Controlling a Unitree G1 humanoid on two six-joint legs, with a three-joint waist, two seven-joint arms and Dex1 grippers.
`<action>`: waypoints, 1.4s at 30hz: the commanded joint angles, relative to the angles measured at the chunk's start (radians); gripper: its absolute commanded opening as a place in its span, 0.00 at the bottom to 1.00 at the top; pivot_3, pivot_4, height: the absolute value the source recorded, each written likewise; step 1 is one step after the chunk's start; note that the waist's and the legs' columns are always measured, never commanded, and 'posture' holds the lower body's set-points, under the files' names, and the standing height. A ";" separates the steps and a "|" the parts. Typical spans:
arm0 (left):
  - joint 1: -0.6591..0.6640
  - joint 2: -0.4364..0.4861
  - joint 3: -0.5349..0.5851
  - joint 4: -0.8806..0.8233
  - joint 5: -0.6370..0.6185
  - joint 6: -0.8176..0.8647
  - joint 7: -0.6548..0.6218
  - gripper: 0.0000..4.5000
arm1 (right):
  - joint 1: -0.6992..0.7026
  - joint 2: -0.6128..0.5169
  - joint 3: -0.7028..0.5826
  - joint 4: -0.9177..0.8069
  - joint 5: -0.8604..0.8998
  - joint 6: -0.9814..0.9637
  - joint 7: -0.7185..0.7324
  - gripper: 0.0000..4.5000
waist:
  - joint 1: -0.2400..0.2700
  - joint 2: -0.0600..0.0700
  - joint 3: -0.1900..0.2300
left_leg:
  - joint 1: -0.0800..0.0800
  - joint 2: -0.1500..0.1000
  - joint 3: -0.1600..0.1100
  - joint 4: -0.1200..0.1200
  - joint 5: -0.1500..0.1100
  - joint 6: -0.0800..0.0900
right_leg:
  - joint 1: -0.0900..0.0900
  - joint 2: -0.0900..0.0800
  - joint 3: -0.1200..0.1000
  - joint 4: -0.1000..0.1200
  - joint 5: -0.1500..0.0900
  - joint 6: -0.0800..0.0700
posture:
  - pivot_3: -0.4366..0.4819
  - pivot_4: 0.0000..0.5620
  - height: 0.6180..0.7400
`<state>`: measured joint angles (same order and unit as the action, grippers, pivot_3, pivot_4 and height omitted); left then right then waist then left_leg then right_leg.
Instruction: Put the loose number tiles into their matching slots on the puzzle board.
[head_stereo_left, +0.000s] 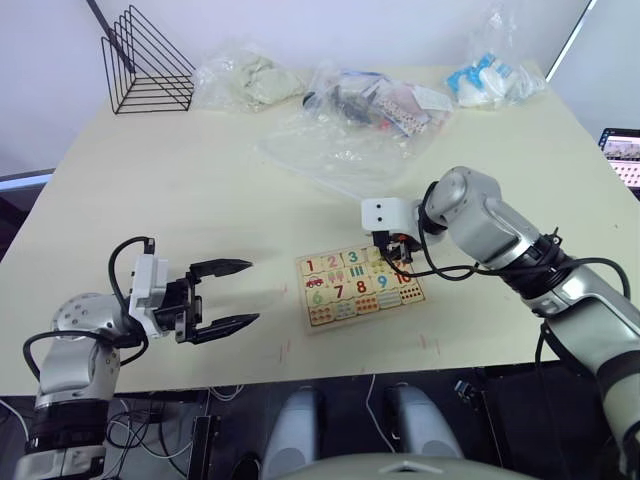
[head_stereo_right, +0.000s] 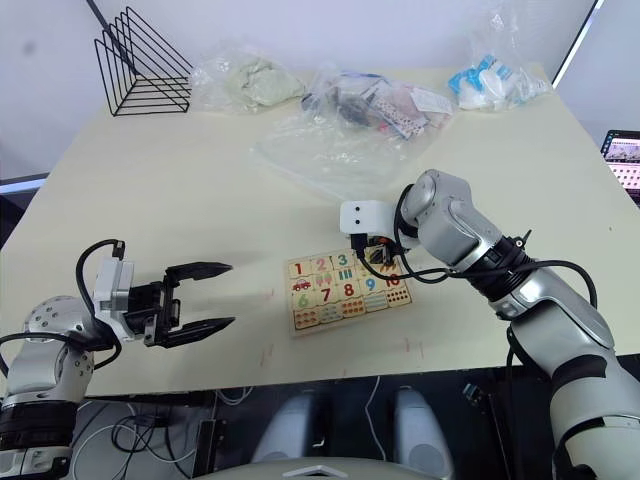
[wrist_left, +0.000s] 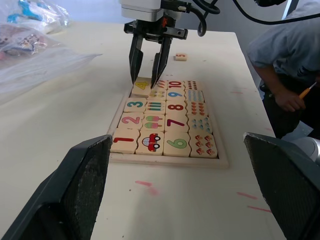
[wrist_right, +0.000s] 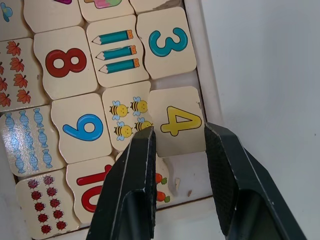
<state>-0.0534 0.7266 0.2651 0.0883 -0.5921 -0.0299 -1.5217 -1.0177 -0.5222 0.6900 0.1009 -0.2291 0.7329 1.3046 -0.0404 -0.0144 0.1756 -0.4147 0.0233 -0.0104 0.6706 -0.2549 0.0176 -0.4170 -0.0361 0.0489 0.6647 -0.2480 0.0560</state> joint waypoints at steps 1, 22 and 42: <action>0.012 0.002 0.022 -0.037 -0.023 -0.015 0.000 1.00 | -0.038 0.008 -0.005 -0.002 -0.011 -0.024 0.003 0.19 | 0.000 0.000 0.000 | 0.000 0.000 0.000 0.000 0.000 0.000 | 0.000 0.000 0.000 0.000 0.000 0.000 | 0.48 0.27 1.00; 0.011 0.000 0.019 -0.031 -0.020 -0.019 0.005 1.00 | -0.049 0.030 -0.006 0.069 -0.032 -0.122 0.031 0.19 | 0.000 0.000 0.000 | 0.000 0.000 0.000 0.000 0.000 0.000 | 0.000 0.000 0.000 0.000 0.000 0.000 | 0.48 0.27 1.00; 0.017 -0.009 0.017 -0.041 -0.019 -0.019 0.009 1.00 | -0.034 0.029 -0.015 0.072 -0.039 -0.170 0.040 0.59 | 0.000 0.000 0.000 | 0.000 0.000 0.000 0.000 0.000 0.000 | 0.000 0.000 0.000 0.000 0.000 0.000 | 0.48 0.27 1.00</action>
<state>-0.0415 0.7159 0.2652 0.0874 -0.5926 -0.0356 -1.5180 -1.0424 -0.4917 0.6946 0.1822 -0.2659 0.5787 1.3449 -0.0405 -0.0144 0.1756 -0.4147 0.0233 -0.0103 0.6706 -0.2549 0.0175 -0.4170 -0.0361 0.0488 0.6648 -0.2480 0.0560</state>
